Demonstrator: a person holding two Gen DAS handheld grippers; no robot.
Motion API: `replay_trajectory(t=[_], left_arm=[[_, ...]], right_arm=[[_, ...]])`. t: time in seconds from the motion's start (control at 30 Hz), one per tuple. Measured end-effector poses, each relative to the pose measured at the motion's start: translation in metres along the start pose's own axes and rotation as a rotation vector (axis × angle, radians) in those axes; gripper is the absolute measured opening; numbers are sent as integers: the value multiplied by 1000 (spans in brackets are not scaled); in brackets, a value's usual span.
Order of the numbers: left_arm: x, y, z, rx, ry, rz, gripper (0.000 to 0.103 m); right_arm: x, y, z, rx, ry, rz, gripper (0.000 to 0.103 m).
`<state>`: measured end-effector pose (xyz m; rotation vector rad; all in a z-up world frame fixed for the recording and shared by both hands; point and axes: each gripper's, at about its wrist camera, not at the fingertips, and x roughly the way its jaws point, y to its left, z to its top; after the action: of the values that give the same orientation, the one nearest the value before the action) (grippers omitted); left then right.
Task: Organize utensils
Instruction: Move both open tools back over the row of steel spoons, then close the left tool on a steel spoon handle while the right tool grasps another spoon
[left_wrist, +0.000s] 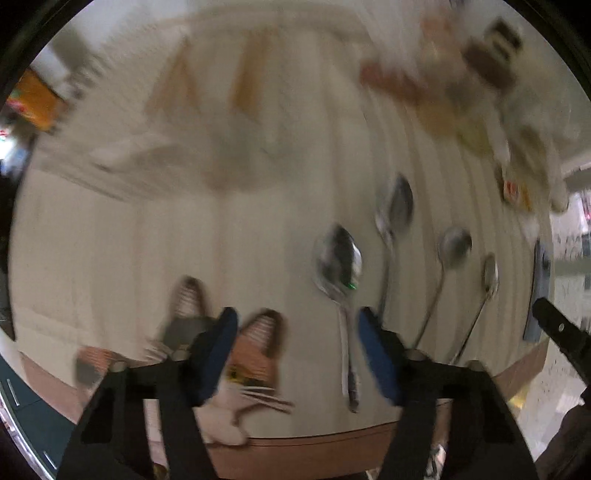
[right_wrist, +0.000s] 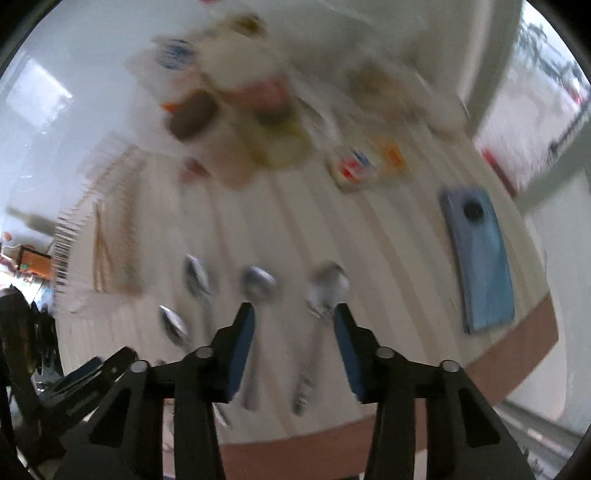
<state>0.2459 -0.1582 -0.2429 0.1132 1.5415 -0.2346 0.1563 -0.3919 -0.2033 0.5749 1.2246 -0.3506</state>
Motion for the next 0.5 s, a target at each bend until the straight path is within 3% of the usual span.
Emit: replay_trajectory(t=[0.17,0.2,0.27,0.3,0.4,0.5], left_arm=[[33,-25,3,45,63,35,50],[37,-28,3,52,77,46,44],[37,-35,3,76,57,66,40],[37,-38,3,89,52,82,35],[35,-41,3,113,43,80,6],[34,-34,0,115,45,81,5]], right_arm=[[23,-43,-16,53,54,-21,44],[26,-49,-18,67,61,-16,44],[31,-58,-22,85,73,-8,44],[33,-60,-24,92,80,-2,44],[41,-62,-26,103,112,9,44],[49,-57,-26,107,124,29,44]])
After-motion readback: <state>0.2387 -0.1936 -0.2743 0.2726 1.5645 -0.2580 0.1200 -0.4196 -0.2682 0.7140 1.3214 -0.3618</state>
